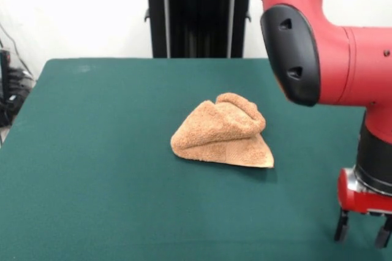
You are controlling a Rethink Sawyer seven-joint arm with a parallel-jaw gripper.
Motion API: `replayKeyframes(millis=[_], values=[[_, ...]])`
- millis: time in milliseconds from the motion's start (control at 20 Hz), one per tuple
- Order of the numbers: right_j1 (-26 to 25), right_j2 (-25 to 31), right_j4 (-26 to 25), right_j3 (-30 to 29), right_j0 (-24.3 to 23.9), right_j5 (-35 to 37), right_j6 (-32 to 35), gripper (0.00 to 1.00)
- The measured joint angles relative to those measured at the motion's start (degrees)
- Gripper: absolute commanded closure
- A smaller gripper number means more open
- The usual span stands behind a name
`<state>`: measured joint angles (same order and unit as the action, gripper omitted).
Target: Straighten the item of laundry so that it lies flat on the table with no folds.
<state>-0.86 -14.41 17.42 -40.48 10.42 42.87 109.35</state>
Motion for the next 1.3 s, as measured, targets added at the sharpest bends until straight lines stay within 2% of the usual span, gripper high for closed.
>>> replayKeyframes(millis=[650, 1300], values=[[8.44, 0.02, -0.69, -12.39, -0.02, -0.54, 0.00, 0.00], [10.05, 0.60, -5.46, -17.41, -1.56, -6.16, 0.00, 0.00]])
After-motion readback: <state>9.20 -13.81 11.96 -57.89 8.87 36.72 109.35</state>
